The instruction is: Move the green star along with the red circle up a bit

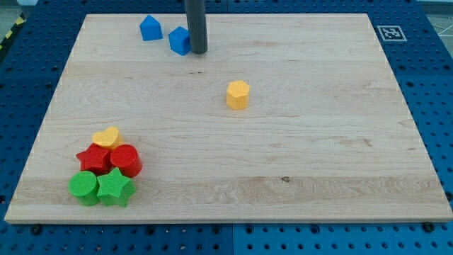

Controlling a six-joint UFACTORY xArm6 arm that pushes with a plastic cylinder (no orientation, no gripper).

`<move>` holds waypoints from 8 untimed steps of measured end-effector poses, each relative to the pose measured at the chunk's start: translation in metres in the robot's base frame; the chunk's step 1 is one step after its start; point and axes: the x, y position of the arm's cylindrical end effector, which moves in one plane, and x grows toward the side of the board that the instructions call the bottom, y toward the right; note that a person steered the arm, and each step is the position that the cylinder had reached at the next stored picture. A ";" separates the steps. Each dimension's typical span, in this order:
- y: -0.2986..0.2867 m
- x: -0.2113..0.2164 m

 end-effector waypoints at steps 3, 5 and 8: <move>0.164 0.137; 0.128 0.245; -0.075 0.158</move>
